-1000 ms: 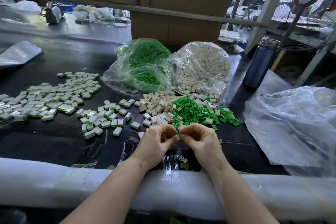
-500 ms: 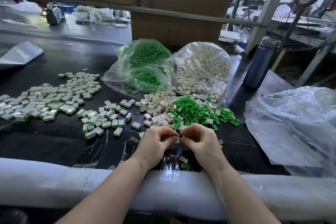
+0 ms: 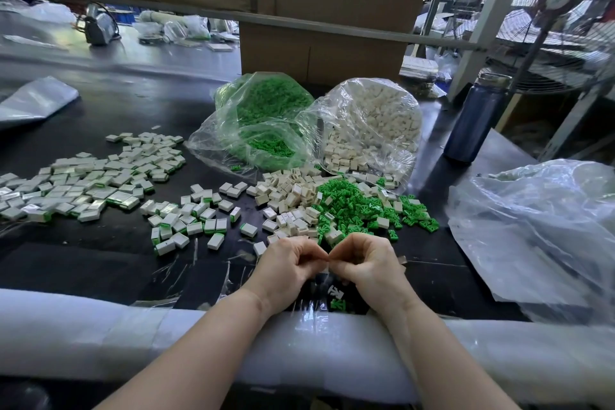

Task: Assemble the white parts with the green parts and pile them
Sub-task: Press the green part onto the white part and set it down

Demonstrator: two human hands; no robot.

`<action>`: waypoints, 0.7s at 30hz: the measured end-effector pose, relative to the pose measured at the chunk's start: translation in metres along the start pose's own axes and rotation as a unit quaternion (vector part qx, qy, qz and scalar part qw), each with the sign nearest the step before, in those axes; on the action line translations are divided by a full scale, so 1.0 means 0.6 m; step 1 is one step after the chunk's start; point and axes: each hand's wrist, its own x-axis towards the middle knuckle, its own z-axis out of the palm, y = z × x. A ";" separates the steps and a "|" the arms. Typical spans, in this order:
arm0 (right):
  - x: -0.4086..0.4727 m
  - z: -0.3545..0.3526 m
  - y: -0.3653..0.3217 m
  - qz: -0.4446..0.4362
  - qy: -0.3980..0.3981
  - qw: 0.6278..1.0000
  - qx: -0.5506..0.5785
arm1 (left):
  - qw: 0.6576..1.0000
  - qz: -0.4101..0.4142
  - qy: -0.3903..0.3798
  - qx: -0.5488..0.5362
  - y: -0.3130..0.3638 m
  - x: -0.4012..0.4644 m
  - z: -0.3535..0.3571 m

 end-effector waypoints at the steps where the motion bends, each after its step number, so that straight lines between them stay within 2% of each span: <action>1: 0.001 0.000 0.001 0.001 0.007 1.000 0.006 | 1.000 -0.001 0.007 -0.004 0.000 0.000 0.001; 10: 0.004 -0.001 0.007 0.026 0.034 0.996 0.074 | 0.997 0.048 0.040 0.054 -0.003 0.000 0.005; 15: 0.001 -0.001 0.004 0.029 0.042 0.990 0.132 | 0.999 0.021 0.037 0.015 -0.004 0.003 0.003; 21: 0.003 0.002 0.004 0.022 0.033 0.996 0.076 | 1.000 -0.001 0.025 -0.014 -0.005 0.005 -0.002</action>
